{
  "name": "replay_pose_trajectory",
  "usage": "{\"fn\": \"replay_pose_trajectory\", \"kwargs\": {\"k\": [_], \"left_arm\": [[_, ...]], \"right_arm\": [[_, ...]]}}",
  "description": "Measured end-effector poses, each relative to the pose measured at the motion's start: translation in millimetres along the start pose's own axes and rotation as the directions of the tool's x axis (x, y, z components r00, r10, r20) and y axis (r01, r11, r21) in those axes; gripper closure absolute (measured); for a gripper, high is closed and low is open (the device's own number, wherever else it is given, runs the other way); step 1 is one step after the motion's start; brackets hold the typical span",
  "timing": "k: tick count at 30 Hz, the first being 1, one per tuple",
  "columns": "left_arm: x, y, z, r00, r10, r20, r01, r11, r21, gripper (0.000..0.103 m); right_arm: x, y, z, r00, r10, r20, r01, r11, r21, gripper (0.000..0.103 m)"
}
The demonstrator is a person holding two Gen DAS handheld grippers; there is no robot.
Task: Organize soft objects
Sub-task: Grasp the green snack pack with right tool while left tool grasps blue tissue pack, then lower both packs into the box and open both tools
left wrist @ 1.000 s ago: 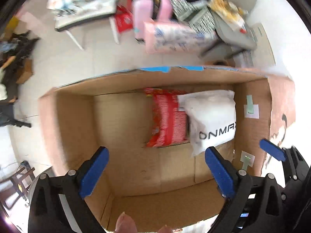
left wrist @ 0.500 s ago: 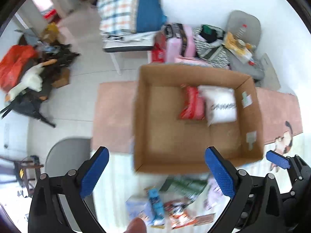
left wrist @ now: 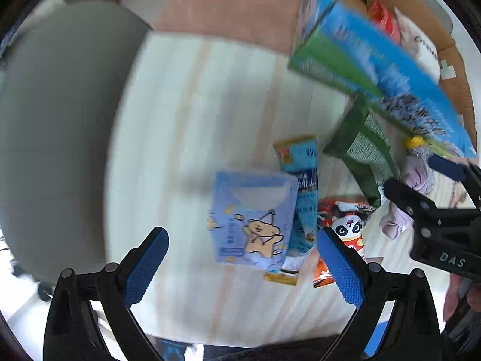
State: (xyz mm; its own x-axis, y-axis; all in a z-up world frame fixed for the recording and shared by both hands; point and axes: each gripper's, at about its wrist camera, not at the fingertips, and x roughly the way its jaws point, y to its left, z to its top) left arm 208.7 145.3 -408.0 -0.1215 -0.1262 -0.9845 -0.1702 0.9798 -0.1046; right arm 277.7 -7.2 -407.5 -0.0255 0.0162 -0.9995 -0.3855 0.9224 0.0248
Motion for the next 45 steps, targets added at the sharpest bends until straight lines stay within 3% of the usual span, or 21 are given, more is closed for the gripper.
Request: {"fn": "replay_pose_trajectory", "kwargs": {"k": [4, 6, 8, 12, 16, 20, 22, 25, 27, 29, 38, 45], "left_arm": [[34, -6, 5, 0.999, 0.008, -0.048, -0.006, 0.999, 0.033, 0.002], [49, -9, 8, 0.997, 0.029, -0.070, -0.026, 0.999, 0.046, 0.002], [59, -9, 9, 0.996, 0.041, -0.082, -0.037, 0.998, 0.048, 0.002], [71, -3, 7, 0.994, 0.024, -0.105, -0.022, 0.999, 0.027, 0.002], [79, 1, 7, 0.994, 0.010, -0.113, -0.009, 1.000, 0.006, 0.002], [75, 2, 3, 0.997, 0.030, -0.077, -0.030, 1.000, 0.008, 0.016], [71, 2, -1, 0.997, 0.051, -0.055, -0.050, 0.998, 0.023, 0.039], [65, -1, 4, 0.997, 0.052, -0.053, -0.051, 0.998, 0.033, 0.056], [61, -6, -1, 0.997, 0.064, -0.042, -0.063, 0.997, 0.033, 0.059], [58, -9, -6, 0.996, 0.080, -0.027, -0.079, 0.996, 0.030, 0.061], [6, -42, -18, 0.994, 0.080, 0.081, -0.083, 0.996, 0.035, 0.064], [-79, -66, -25, 0.976, -0.022, 0.217, -0.001, 0.994, 0.105, 0.064]], "right_arm": [[31, 8, 14, 0.997, -0.029, -0.069, 0.026, 0.999, -0.038, 0.012], [42, 9, 17, 0.994, -0.052, -0.097, 0.047, 0.998, -0.047, 0.029], [55, 4, 16, 0.984, -0.082, -0.160, 0.080, 0.997, -0.016, 0.039], [51, -2, 7, 0.979, -0.033, -0.201, 0.047, 0.997, 0.067, 0.048], [50, -9, -2, 0.974, 0.051, -0.219, -0.025, 0.992, 0.120, 0.047], [54, -12, -5, 0.980, 0.029, -0.199, -0.004, 0.992, 0.125, 0.042], [54, -14, -4, 0.981, 0.016, -0.194, 0.009, 0.992, 0.128, 0.042], [53, -7, -9, 0.985, -0.001, -0.175, 0.023, 0.992, 0.124, 0.048], [48, -3, -13, 0.987, 0.003, -0.162, 0.018, 0.992, 0.125, 0.065], [39, 5, -24, 0.989, 0.004, -0.147, 0.015, 0.991, 0.132, 0.068], [-21, -4, -60, 0.990, 0.135, -0.046, -0.123, 0.971, 0.203, 0.074], [-96, -40, -76, 0.966, 0.241, 0.092, -0.257, 0.927, 0.273, 0.075]]}}
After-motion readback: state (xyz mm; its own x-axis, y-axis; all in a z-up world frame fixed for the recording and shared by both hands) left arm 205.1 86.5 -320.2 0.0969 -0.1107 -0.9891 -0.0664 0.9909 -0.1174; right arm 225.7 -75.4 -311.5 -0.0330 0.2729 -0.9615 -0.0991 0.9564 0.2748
